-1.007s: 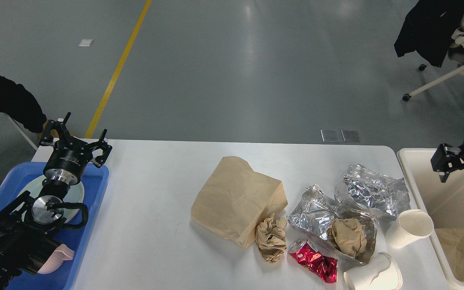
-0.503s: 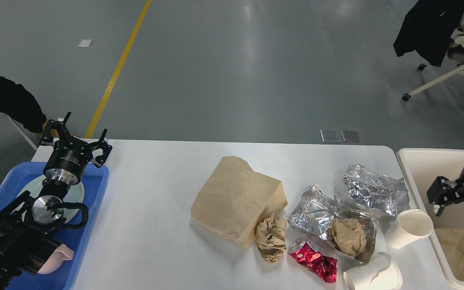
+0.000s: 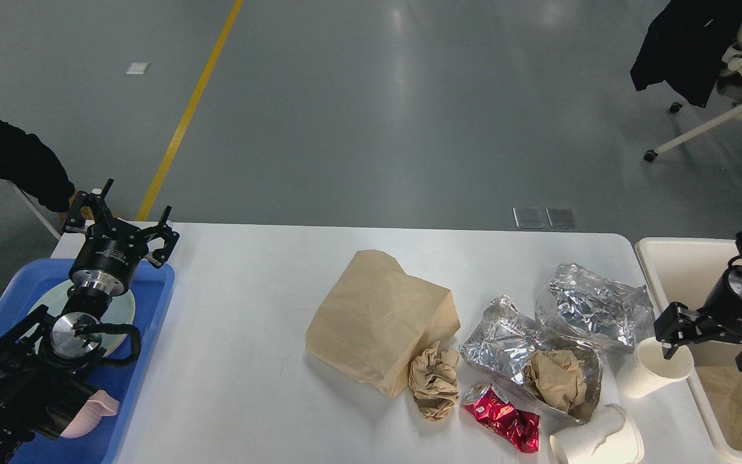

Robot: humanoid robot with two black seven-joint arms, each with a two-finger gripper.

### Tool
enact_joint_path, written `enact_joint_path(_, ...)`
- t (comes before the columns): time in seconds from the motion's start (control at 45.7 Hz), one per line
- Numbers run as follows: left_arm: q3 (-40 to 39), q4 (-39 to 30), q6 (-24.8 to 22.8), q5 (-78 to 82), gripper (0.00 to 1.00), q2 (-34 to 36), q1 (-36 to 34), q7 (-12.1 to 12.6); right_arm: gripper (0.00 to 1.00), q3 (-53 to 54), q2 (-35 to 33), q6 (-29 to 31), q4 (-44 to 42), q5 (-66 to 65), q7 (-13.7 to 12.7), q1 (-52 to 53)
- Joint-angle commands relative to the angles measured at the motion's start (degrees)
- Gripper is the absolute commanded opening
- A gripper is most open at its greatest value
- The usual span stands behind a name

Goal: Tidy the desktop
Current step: 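Lower the right gripper and grasp the white paper cup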

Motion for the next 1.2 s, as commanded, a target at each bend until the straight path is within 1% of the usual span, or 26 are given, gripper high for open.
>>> enact_joint_path(0.0, 0.0, 0.0, 0.0, 0.0, 0.96, 0.0, 0.0, 0.0, 1.0, 0.6, -0.2, -5.3, 0.0, 1.2, 0.0, -1.5)
enact_joint_path(0.109, 0.0, 0.0, 0.0, 0.0, 0.96, 0.0, 0.0, 0.0, 1.0, 0.7, -0.2, -8.0, 0.0, 2.3, 0.0, -2.7)
enact_joint_path(0.656, 0.0, 0.0, 0.0, 0.0, 0.96, 0.0, 0.0, 0.0, 1.0, 0.8, -0.4, -8.9, -1.1, 2.4, 0.0, -5.8)
enact_joint_path(0.832, 0.0, 0.0, 0.0, 0.0, 0.96, 0.0, 0.0, 0.0, 0.97, 0.8, -0.3, -13.4, -1.1, 2.4, 0.0, -8.0)
enact_joint_path(0.941, 0.0, 0.0, 0.0, 0.0, 0.96, 0.0, 0.0, 0.0, 0.9, 0.9, -0.3, -15.0, -1.1, 2.4, 0.0, -8.8)
enact_joint_path(0.963, 0.0, 0.0, 0.0, 0.0, 0.96, 0.0, 0.0, 0.0, 0.88, 0.9, -0.3, -15.1, -1.1, 2.4, 0.0, -8.8)
enact_joint_path(1.007, 0.0, 0.0, 0.0, 0.0, 0.96, 0.0, 0.0, 0.0, 0.81, 0.8, -0.3, -15.0, -1.0, 2.4, 0.0, -8.8)
enact_joint_path(1.05, 0.0, 0.0, 0.0, 0.0, 0.96, 0.0, 0.0, 0.0, 0.7, 0.9, -0.3, -14.7, -1.0, 2.4, 0.0, -8.9)
enact_joint_path(1.138, 0.0, 0.0, 0.0, 0.0, 0.96, 0.0, 0.0, 0.0, 0.41, 0.9, -0.2, -14.1, -0.9, 2.4, 0.0, -9.1)
enact_joint_path(1.182, 0.0, 0.0, 0.0, 0.0, 0.96, 0.0, 0.0, 0.0, 0.3, 0.9, -0.2, -13.9, -0.9, 2.4, 0.0, -9.0)
